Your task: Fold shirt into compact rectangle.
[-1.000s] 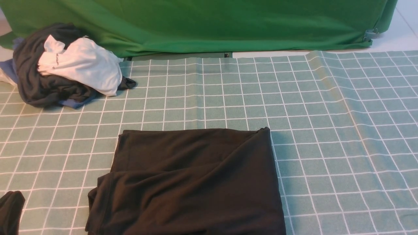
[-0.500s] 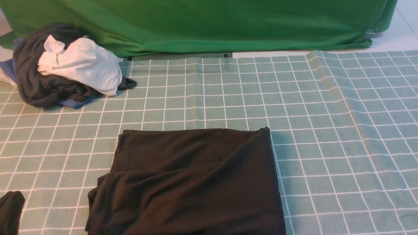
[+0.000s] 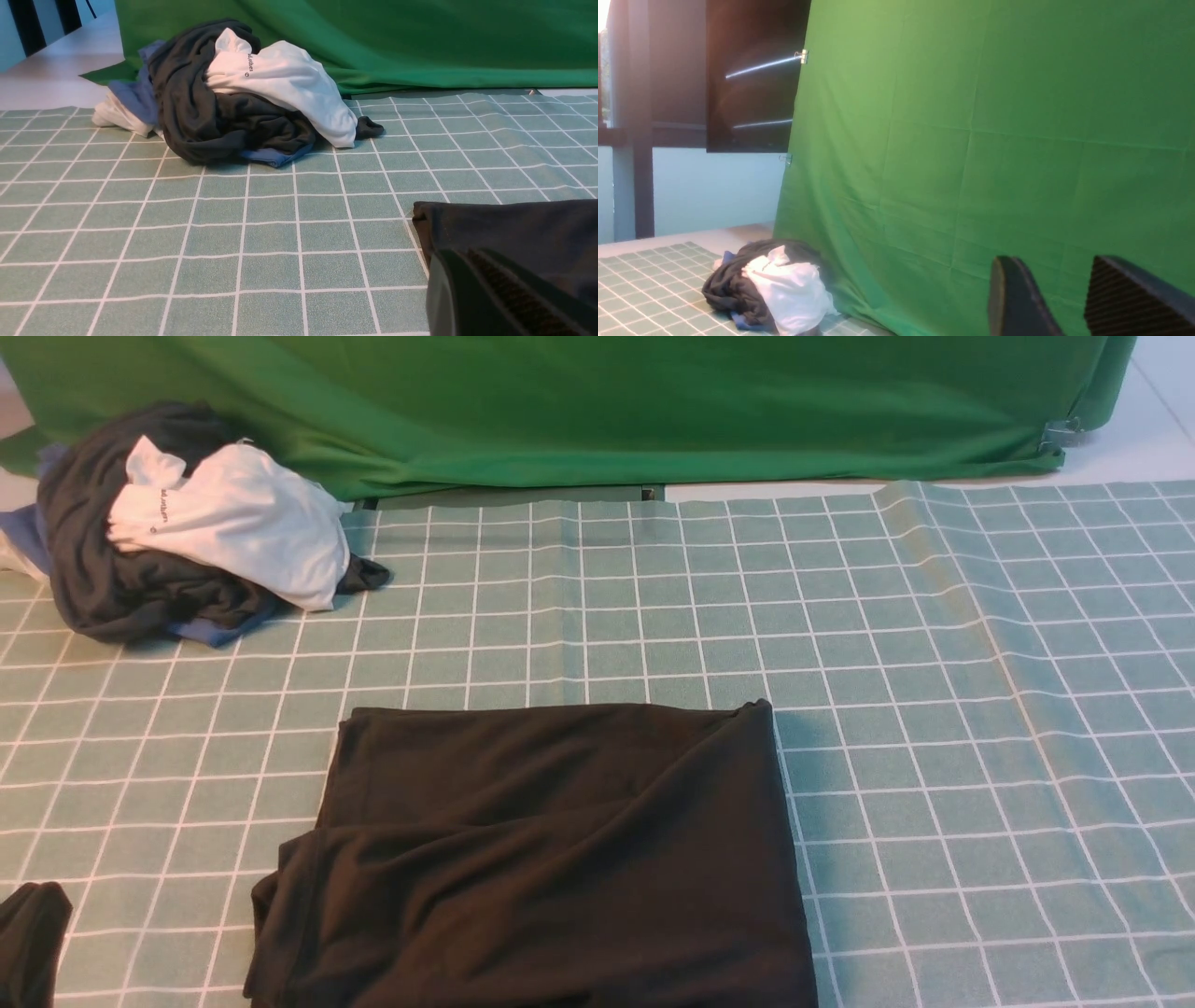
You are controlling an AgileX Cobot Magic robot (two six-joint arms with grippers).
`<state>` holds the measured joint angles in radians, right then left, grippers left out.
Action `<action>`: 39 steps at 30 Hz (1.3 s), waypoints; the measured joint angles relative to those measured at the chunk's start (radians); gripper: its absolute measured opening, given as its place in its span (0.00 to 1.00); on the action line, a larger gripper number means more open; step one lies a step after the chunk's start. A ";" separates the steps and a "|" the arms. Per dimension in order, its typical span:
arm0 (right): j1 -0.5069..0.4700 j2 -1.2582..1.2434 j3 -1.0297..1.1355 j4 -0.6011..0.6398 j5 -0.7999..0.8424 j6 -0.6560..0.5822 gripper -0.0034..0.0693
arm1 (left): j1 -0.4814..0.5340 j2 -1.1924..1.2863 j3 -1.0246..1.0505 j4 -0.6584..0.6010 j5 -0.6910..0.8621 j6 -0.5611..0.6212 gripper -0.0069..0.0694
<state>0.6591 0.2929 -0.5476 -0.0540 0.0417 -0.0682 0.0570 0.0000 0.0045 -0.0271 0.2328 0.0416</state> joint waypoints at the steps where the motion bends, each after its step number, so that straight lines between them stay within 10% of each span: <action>1: 0.005 0.000 0.000 0.015 0.000 -0.022 0.38 | 0.000 0.000 0.000 0.000 0.000 0.001 0.11; 12: 0.005 -0.017 0.025 0.029 0.037 -0.046 0.38 | 0.000 0.000 0.000 0.000 0.001 0.003 0.11; 27: -0.620 -0.224 0.501 0.029 0.100 -0.044 0.38 | 0.000 0.000 0.000 0.000 0.001 0.006 0.11; 39: -0.692 -0.293 0.558 0.030 0.213 0.009 0.38 | 0.000 0.000 0.000 0.001 0.004 0.006 0.11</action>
<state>-0.0330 0.0000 0.0099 -0.0242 0.2547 -0.0596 0.0570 0.0002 0.0045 -0.0262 0.2369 0.0479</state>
